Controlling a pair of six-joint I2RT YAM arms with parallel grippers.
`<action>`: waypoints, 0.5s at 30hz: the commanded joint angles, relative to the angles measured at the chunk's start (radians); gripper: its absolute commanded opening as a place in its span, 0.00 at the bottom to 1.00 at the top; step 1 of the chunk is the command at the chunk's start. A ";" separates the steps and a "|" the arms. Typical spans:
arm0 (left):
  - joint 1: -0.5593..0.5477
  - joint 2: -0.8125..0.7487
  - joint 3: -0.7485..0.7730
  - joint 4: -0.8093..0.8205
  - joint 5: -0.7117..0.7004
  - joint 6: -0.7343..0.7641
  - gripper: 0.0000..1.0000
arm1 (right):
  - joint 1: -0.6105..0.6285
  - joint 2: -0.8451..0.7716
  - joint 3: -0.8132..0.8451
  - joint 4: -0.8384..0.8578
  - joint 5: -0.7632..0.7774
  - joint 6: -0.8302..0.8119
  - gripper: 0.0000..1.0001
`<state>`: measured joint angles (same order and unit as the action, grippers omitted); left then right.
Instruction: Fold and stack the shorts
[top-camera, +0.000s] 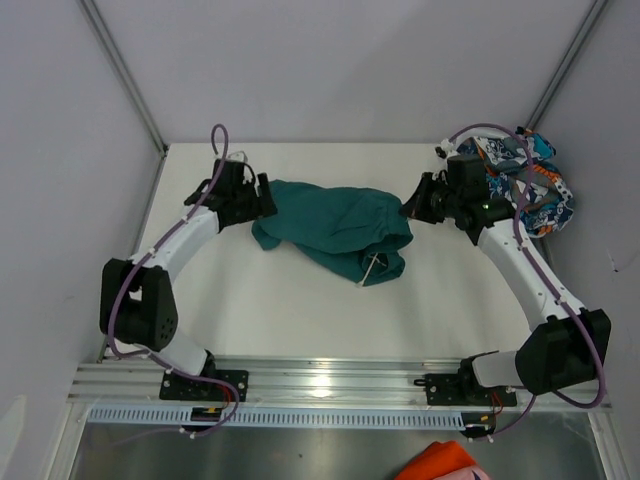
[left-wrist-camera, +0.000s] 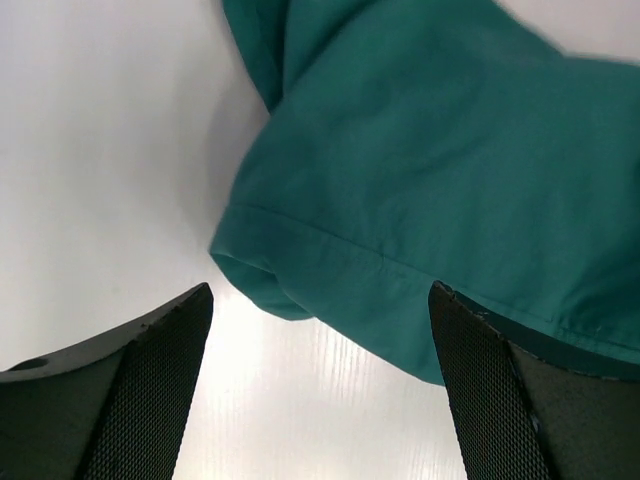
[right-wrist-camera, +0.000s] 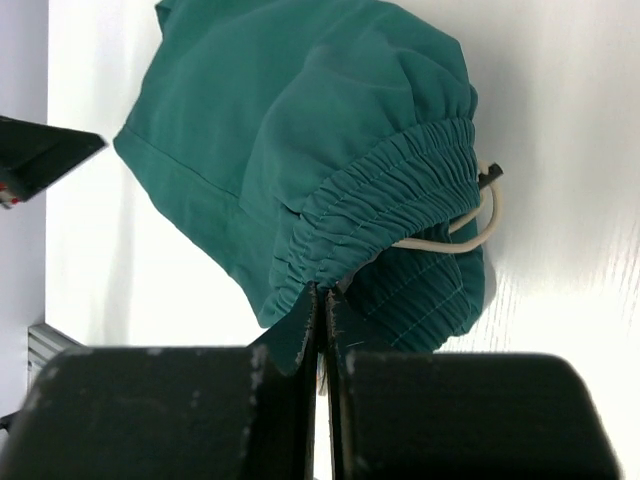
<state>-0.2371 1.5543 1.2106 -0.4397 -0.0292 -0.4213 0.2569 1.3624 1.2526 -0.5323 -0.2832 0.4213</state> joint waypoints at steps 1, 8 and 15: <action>0.013 0.055 -0.085 0.165 0.181 -0.068 0.90 | -0.004 -0.065 -0.054 0.067 0.010 -0.027 0.00; 0.015 0.164 -0.023 0.194 0.215 -0.109 0.88 | -0.005 -0.097 -0.123 0.091 -0.008 -0.016 0.00; 0.018 0.217 0.047 0.168 0.135 -0.109 0.22 | -0.005 -0.124 -0.137 0.080 0.001 -0.021 0.00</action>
<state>-0.2256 1.7634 1.2030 -0.2977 0.1406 -0.5282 0.2554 1.2846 1.1156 -0.4904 -0.2813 0.4141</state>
